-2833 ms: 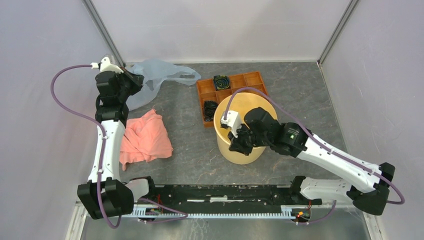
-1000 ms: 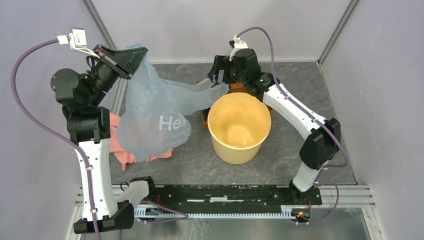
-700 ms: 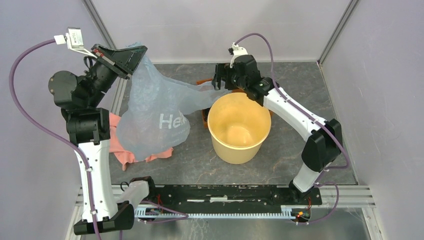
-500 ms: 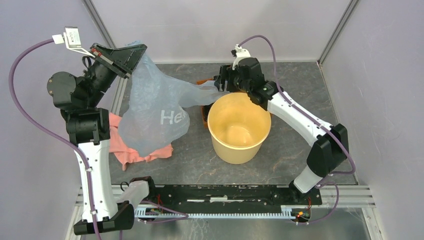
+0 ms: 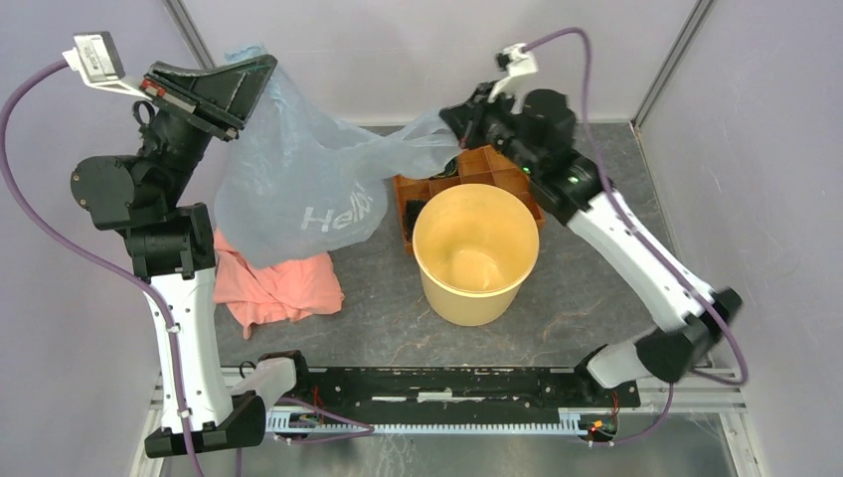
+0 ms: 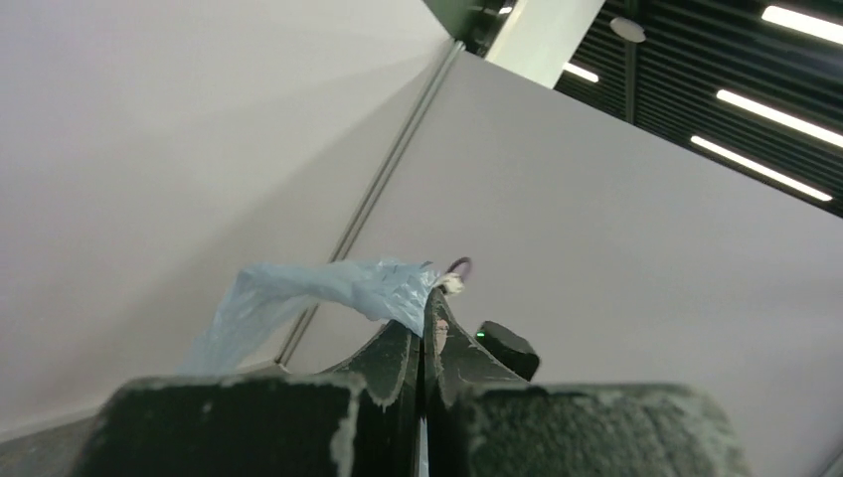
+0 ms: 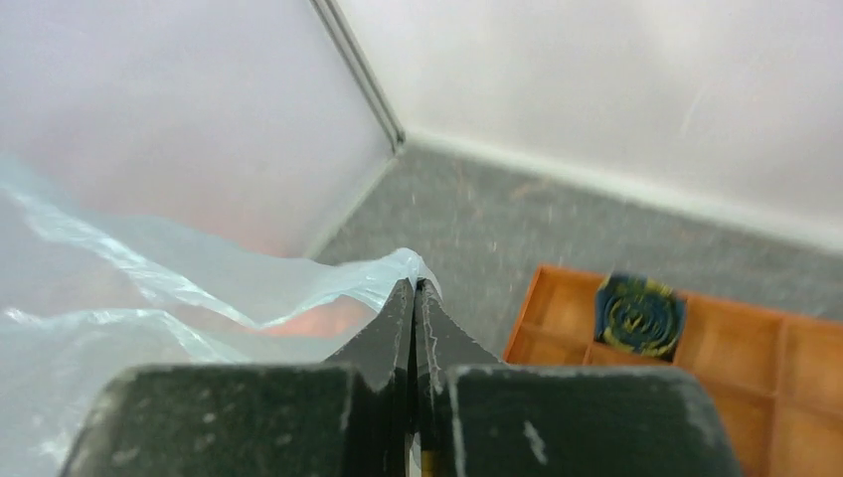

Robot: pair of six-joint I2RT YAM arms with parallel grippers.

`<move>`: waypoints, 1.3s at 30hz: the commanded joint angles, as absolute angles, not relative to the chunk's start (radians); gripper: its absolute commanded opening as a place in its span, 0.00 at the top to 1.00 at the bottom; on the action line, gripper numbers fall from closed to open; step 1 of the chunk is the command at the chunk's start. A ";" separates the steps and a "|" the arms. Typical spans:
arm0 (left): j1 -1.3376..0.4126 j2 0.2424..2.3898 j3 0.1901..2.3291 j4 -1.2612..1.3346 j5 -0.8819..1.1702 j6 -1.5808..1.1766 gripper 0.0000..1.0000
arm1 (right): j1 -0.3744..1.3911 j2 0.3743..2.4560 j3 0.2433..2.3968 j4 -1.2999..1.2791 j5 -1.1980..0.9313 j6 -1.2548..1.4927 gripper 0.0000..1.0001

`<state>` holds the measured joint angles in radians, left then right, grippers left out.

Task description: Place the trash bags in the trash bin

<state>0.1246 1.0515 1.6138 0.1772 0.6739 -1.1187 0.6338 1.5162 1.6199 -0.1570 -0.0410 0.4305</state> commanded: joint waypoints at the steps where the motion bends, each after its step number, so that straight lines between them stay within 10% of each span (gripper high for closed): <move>1: 0.123 1.068 1.669 0.339 0.645 -1.284 0.98 | 0.631 1.289 1.661 -0.085 0.047 0.314 1.00; 24: 0.099 1.056 1.628 0.436 0.523 -1.479 0.98 | 0.634 0.871 1.407 -0.196 0.006 0.412 1.00; 39: -0.569 1.224 1.774 -0.005 0.358 -0.855 0.98 | 0.634 0.855 1.503 -0.387 -0.032 0.421 1.00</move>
<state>-0.5343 1.2682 1.7153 0.0242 0.3901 -1.0042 0.6338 0.8730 1.4399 -0.3389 0.0261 0.4004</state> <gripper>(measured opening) 0.033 0.012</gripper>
